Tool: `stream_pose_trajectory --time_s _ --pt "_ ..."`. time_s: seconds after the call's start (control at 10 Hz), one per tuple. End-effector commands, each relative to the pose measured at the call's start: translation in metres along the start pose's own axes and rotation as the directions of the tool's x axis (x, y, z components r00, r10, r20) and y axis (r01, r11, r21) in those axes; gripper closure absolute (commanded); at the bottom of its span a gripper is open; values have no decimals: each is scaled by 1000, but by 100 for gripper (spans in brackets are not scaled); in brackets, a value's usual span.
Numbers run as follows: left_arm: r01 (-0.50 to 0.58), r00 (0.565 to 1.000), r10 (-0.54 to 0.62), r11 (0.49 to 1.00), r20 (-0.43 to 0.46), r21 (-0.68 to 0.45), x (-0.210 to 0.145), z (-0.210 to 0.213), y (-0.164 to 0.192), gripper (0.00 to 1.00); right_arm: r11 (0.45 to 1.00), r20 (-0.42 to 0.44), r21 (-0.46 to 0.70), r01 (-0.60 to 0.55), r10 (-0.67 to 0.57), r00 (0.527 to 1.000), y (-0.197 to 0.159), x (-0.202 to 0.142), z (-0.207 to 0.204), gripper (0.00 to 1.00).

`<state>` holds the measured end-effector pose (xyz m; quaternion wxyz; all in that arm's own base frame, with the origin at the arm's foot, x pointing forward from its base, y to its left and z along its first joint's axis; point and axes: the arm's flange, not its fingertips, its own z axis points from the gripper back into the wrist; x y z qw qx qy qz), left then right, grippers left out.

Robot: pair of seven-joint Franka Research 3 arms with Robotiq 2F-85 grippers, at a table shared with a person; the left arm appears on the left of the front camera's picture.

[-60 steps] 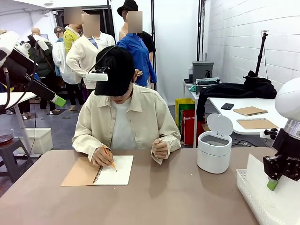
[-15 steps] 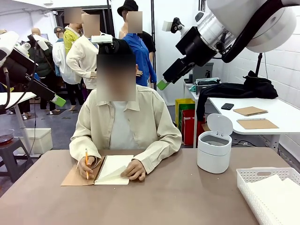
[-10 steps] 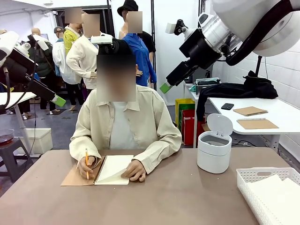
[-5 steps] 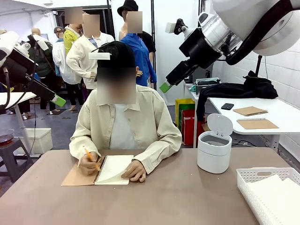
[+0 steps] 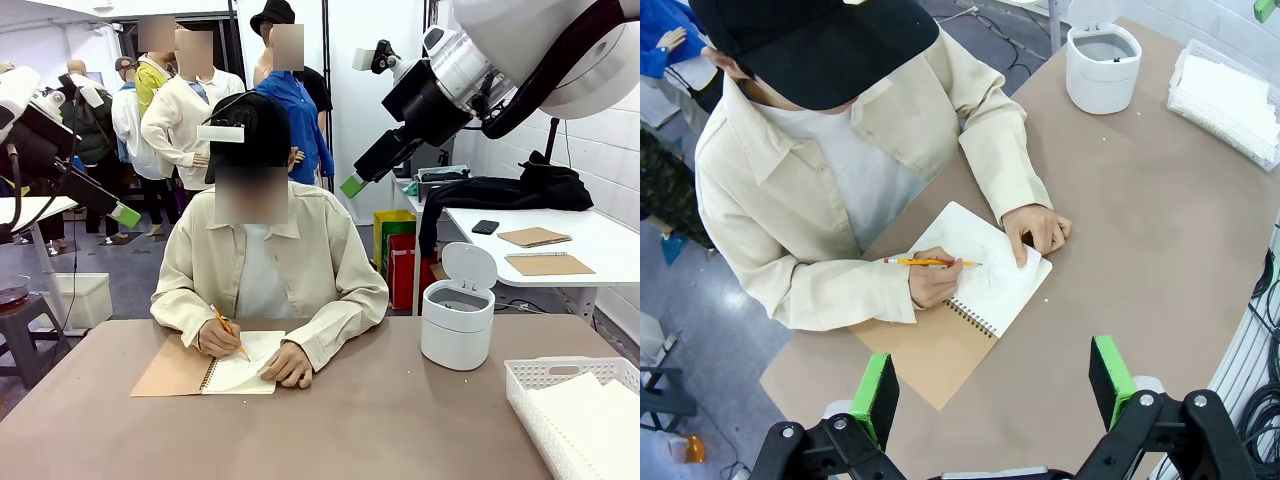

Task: Sort the paper based on its condition.
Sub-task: If a person hands you a paper, place it in the Organizing basket , and if it's crumpled, put it in the Trash can.

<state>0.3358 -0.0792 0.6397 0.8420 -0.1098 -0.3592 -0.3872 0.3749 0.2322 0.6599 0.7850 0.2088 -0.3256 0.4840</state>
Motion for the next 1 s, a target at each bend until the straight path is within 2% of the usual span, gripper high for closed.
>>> stream_pose_trajectory --time_s 0.0,0.9 --pt "-3 1000 4 1000 4 -3 0 0 0 0 1000 -3 4 1 -1 1000 0 -1 -1 0" --pt "-3 1000 4 1000 4 -3 0 0 0 0 1000 -3 4 1 -1 1000 0 -1 -1 0"
